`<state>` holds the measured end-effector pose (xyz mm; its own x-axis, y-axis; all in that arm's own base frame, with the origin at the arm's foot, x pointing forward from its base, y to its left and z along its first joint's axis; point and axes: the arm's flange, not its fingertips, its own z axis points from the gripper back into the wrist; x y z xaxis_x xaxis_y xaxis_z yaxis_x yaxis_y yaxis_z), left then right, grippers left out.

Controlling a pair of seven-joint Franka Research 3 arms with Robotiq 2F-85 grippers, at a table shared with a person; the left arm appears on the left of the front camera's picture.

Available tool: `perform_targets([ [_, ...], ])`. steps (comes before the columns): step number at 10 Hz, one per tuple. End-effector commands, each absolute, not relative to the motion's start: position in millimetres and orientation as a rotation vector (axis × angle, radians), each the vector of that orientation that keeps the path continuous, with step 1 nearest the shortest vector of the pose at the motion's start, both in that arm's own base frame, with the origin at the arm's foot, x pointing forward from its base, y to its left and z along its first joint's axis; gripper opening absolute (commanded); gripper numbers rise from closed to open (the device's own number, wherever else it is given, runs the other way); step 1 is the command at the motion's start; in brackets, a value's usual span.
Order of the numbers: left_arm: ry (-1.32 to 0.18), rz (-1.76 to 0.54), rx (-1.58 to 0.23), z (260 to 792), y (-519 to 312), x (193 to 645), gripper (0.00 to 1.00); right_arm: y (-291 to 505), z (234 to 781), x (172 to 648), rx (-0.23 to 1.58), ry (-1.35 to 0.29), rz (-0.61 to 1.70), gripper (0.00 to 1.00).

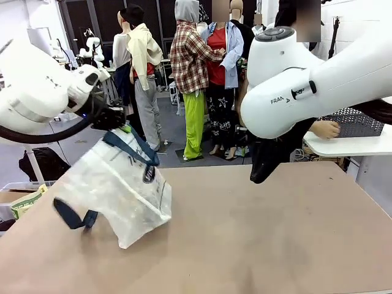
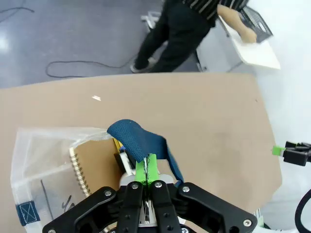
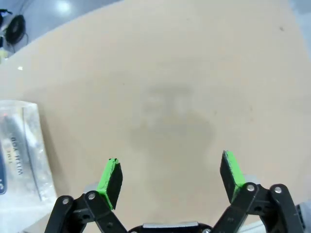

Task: Transfer purchased items from the store into the shopping bag.
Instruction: Move the Reusable shopping bag to the right side of the table.

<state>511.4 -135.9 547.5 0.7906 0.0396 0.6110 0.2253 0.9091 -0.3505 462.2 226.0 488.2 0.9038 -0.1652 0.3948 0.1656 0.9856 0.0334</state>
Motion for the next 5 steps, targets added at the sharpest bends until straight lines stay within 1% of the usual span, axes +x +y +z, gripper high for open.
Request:
perform_targets([
  [1, -0.712, -0.016, -0.361, 579, -118, 504, 0.0, 228, 482, 473, 0.05, -0.393, -0.182, 1.0],
  [4, -0.732, 0.035, -0.319, 603, -102, 517, 0.0, 226, 473, 477, 0.074, -0.38, -0.184, 1.0],
  [5, -0.737, 0.038, -0.313, 604, -103, 519, 0.0, 224, 469, 478, 0.082, -0.376, -0.19, 1.0],
])
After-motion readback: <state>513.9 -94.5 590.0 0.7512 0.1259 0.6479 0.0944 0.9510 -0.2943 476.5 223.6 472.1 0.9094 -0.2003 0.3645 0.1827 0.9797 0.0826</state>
